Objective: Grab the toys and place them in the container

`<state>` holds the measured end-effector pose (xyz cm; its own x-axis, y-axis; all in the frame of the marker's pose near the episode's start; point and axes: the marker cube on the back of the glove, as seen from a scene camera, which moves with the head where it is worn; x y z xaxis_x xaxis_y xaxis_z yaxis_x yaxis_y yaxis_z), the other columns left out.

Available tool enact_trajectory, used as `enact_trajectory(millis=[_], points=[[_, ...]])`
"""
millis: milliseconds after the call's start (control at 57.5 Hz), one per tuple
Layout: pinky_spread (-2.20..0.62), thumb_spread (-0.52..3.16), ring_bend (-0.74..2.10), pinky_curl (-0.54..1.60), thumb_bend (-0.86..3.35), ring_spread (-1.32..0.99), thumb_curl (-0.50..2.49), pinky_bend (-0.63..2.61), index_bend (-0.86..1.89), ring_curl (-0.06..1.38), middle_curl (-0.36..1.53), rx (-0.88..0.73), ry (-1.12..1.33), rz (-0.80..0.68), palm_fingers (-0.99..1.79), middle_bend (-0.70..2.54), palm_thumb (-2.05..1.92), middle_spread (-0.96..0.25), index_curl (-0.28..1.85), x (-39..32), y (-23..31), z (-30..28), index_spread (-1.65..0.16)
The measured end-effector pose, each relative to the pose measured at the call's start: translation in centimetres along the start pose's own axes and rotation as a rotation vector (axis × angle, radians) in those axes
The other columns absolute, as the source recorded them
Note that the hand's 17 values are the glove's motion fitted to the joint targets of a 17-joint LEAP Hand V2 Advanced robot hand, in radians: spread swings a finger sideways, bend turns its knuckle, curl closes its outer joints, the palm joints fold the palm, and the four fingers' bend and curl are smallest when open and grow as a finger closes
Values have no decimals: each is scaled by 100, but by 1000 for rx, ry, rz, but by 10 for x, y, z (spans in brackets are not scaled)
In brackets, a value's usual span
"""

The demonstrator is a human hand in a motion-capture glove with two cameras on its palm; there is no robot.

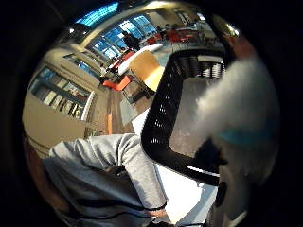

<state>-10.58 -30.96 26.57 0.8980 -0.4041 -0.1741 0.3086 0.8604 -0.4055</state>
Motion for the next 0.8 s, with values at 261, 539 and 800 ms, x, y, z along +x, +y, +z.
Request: enact_trajectory(millis=[261,539,800], points=[[-10,133,36,43,-2,-11,44,130,2,31,57,-74,-203,86,-27,12,31,-1,32,-4,17,-9,-29],[-1,137,36,38,-1,-7,37,123,7,31,46,-59,-171,345,-19,16,24,5,21,87,90,-37,-28],[1,136,38,35,-1,-7,35,116,8,33,42,-207,-185,556,-15,18,25,5,16,178,156,-4,-28]])
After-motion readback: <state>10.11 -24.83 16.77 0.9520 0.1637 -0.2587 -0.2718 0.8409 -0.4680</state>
